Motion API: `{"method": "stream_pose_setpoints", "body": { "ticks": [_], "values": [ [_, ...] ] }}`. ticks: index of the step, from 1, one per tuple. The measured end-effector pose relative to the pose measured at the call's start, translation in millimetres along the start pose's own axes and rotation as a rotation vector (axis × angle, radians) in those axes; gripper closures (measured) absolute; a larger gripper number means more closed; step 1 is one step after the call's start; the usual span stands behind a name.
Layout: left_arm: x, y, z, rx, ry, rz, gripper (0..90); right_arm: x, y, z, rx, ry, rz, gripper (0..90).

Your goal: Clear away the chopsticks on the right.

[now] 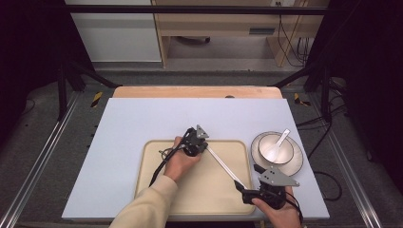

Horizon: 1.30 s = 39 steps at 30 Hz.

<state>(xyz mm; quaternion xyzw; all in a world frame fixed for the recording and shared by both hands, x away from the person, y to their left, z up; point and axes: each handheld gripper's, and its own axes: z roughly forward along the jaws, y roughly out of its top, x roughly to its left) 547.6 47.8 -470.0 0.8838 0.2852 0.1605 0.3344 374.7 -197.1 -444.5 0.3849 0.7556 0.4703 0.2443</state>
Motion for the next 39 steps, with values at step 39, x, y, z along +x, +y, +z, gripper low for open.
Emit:
{"method": "stream_pose_setpoints", "body": {
  "ticks": [39],
  "values": [
    [-48.0,49.0,33.5,-0.076,-0.163,0.147,89.6,-3.2,0.7,-4.6,-0.019,-0.011,0.02,13.8]
  ]
}}
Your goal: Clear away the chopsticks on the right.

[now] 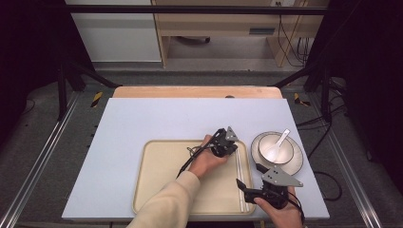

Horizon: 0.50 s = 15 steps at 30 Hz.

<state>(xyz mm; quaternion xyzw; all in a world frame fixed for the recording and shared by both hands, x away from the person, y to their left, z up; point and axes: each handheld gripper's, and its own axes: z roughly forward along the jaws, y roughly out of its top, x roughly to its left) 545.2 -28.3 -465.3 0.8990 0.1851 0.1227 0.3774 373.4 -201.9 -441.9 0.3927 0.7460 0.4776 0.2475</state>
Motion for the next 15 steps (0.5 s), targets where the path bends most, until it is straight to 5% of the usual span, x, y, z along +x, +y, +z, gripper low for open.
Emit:
{"method": "stream_pose_setpoints", "body": {
  "ticks": [6,12,14,15],
  "values": [
    [3.2,-16.6,-39.8,-0.044,0.016,0.007,89.6,-0.5,-0.6,0.3,0.001,-0.007,-0.008,13.4],
    [10.8,-68.3,-109.4,-0.139,0.069,-0.045,89.3,1.4,-0.5,1.5,-0.003,-0.015,-0.016,12.3],
    [12.3,-90.1,-133.2,-0.182,0.11,-0.074,79.5,1.6,-0.7,1.7,-0.004,-0.018,-0.019,12.2],
    [12.8,-101.4,-145.3,-0.207,0.14,-0.076,64.3,1.7,-0.7,1.8,-0.006,-0.019,-0.019,11.9]
  ]
}}
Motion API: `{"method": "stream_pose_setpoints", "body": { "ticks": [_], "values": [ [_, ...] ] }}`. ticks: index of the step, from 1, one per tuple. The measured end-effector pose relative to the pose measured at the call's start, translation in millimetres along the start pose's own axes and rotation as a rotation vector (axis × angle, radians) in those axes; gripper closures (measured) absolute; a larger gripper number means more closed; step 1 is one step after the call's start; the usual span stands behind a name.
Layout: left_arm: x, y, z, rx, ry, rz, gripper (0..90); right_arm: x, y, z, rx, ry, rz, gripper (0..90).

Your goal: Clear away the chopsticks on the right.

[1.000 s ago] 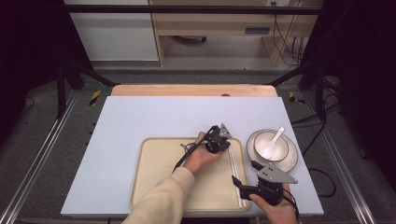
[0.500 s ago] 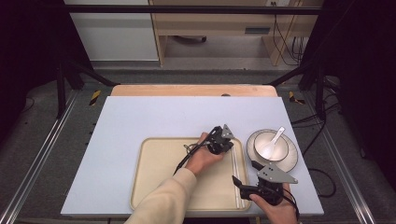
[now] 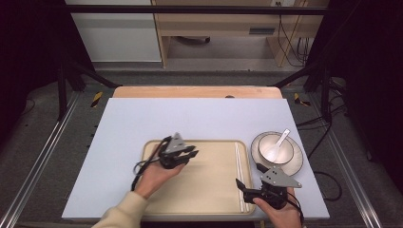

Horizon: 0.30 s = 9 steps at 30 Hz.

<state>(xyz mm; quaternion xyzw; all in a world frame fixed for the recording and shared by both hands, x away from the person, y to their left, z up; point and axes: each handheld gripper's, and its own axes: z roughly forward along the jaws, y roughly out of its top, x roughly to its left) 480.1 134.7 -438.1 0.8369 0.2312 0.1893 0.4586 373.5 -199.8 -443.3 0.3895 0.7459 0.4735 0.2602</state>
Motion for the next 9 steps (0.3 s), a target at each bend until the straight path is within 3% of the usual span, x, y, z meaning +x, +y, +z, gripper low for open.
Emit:
{"method": "stream_pose_setpoints", "body": {
  "ticks": [1,2,3,4,5,9],
  "values": [
    [0.0,0.0,0.0,0.0,0.0,0.0,52.2,0.0,0.0,0.0,0.0,0.0,0.0,11.9],
    [6.2,-17.2,-28.4,-0.035,0.049,-0.028,36.0,0.8,0.4,0.2,-0.009,-0.002,0.002,10.8],
    [9.0,-26.8,-42.5,-0.063,0.054,-0.044,26.3,0.9,0.5,0.1,-0.011,-0.005,-0.001,10.3],
    [9.0,-26.8,-42.5,-0.063,0.054,-0.044,21.3,0.9,0.5,0.1,-0.011,-0.005,-0.001,10.3],
    [13.4,-44.8,-68.9,-0.09,0.091,-0.033,16.5,1.4,0.8,0.2,-0.02,-0.005,-0.006,8.8],
    [27.0,-63.5,-106.7,-0.144,0.103,-0.11,9.3,0.7,1.1,0.4,-0.041,0.004,-0.005,6.6]
  ]
}}
